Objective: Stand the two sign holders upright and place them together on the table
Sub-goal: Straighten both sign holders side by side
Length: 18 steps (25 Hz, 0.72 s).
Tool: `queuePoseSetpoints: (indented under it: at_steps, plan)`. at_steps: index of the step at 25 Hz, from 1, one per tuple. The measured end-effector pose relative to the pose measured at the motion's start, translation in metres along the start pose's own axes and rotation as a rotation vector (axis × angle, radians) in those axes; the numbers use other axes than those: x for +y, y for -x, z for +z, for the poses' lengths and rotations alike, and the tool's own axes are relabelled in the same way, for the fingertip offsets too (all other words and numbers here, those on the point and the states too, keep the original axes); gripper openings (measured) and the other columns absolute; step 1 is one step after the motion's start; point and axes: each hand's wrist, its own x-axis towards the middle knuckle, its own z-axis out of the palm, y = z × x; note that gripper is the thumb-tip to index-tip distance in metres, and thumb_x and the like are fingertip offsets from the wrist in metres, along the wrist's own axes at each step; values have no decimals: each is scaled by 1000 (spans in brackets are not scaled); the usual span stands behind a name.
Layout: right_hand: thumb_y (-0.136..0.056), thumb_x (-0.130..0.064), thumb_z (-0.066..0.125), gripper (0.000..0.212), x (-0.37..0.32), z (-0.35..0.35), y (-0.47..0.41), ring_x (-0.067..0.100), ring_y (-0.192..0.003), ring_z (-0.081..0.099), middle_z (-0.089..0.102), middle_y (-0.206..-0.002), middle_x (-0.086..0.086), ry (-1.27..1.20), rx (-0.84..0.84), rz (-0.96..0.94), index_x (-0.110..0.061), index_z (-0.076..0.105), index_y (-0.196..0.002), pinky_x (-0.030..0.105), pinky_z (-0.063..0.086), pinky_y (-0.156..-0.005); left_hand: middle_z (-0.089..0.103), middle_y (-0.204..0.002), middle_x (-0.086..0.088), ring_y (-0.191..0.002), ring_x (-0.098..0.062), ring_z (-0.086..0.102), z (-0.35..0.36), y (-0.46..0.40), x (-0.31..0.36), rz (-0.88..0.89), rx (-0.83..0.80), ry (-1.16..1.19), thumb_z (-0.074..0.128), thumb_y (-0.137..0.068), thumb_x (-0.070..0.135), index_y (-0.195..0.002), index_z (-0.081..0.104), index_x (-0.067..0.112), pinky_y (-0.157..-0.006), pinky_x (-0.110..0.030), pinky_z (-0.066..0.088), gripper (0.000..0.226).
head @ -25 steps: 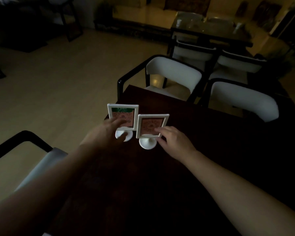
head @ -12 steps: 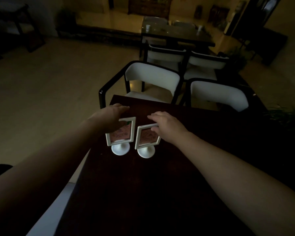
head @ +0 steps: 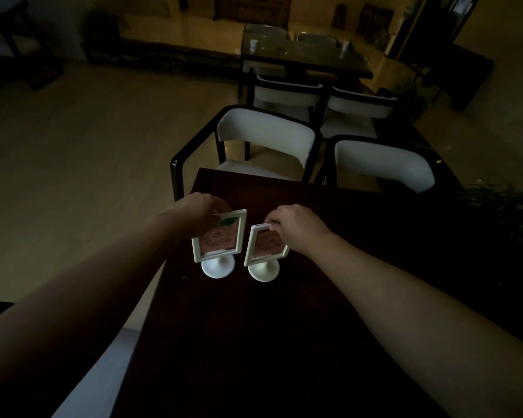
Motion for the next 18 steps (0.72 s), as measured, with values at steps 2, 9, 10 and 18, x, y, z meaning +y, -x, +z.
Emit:
queuePoseSetpoints:
  at_steps: [2, 9, 10, 18]
  plan:
    - [-95, -22, 58, 20, -1, 1, 1, 24, -98, 61, 67, -108, 2, 3, 4, 10, -23, 70, -111, 41, 52, -81, 67, -117, -5, -98, -19, 61, 0, 0, -1, 12, -2, -4, 57, -93, 11, -124, 64, 24, -79, -35, 52, 35]
    - [-94, -21, 60, 15, 0, 1, 3, 22, -96, 61, 67, -106, 2, -33, 18, 44, -23, 70, -105, 41, 52, -80, 69, -112, -1, -88, -9, 55, 0, -1, -5, 58, 1, -21, 59, -92, 11, -118, 68, 27, -72, -29, 47, 32]
    - [-94, -21, 60, 14, -1, 1, 3, 22, -96, 61, 67, -105, 2, -36, 19, 51, -23, 70, -104, 41, 52, -80, 69, -112, 0, -88, -9, 55, 1, -1, -5, 57, -1, -17, 59, -92, 11, -117, 68, 28, -73, -29, 48, 31]
    - [-92, -19, 63, 14, -4, 0, 2, 22, -94, 62, 68, -104, 4, -72, 22, 100, -22, 71, -103, 37, 53, -76, 68, -112, 0, -92, -12, 59, 1, 0, 0, 48, -19, -11, 57, -94, 14, -117, 68, 27, -75, -31, 51, 29]
